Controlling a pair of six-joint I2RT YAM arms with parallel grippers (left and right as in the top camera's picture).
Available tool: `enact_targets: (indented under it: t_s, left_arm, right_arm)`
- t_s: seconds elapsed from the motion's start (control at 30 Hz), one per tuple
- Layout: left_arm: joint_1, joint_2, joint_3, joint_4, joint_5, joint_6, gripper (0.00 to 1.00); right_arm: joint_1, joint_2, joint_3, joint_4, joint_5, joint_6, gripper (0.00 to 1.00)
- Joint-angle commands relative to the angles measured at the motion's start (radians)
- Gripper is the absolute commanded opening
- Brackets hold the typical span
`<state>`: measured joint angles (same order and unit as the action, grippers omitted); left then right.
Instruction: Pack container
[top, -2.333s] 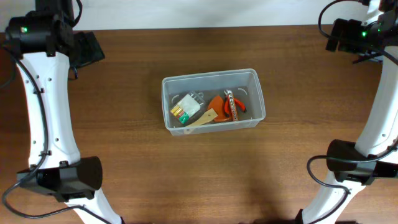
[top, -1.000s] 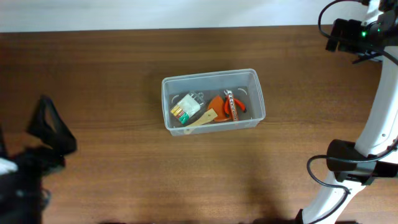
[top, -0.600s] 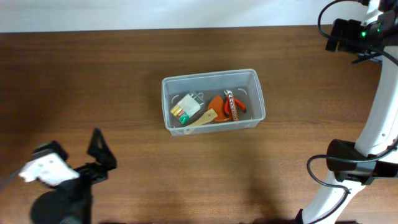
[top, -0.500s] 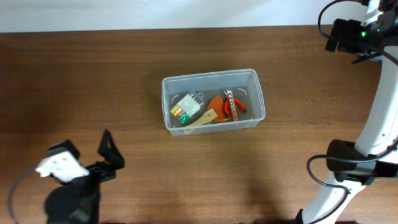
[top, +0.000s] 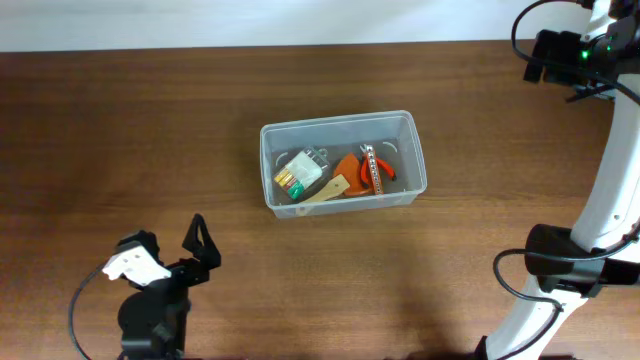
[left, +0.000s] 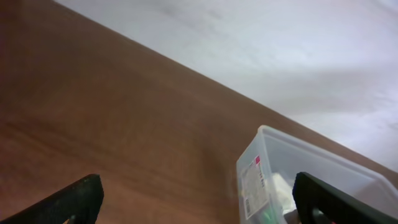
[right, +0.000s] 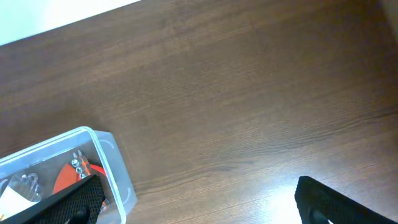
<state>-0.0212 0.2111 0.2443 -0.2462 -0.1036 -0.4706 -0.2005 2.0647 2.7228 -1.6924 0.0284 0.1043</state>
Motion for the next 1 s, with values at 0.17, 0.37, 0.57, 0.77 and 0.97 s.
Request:
enact_targets:
  t_s: [0.17, 0.37, 0.57, 0.77, 0.97]
  left_arm:
    - [-0.002, -0.075, -0.081, 0.015, 0.014, -0.015, 0.99]
    - [-0.002, -0.144, -0.122, 0.015, 0.014, -0.016, 0.99]
    - [-0.002, -0.184, -0.150, 0.014, 0.010, -0.014, 0.99]
    - [-0.002, -0.197, -0.173, 0.019, 0.010, -0.010, 0.99]
    - [-0.002, -0.197, -0.173, 0.019, 0.005, -0.005, 0.99]
  right_arm:
    - [-0.003, -0.004, 0.003, -0.006, 0.002, 0.001, 0.99]
    - [-0.003, -0.004, 0.003, -0.006, 0.002, 0.001, 0.99]
    - [-0.003, -0.004, 0.003, -0.006, 0.002, 0.001, 0.99]
    - [-0.003, -0.004, 0.003, -0.006, 0.002, 0.001, 0.99]
    - [-0.003, -0.004, 0.003, -0.006, 0.002, 0.001, 0.99]
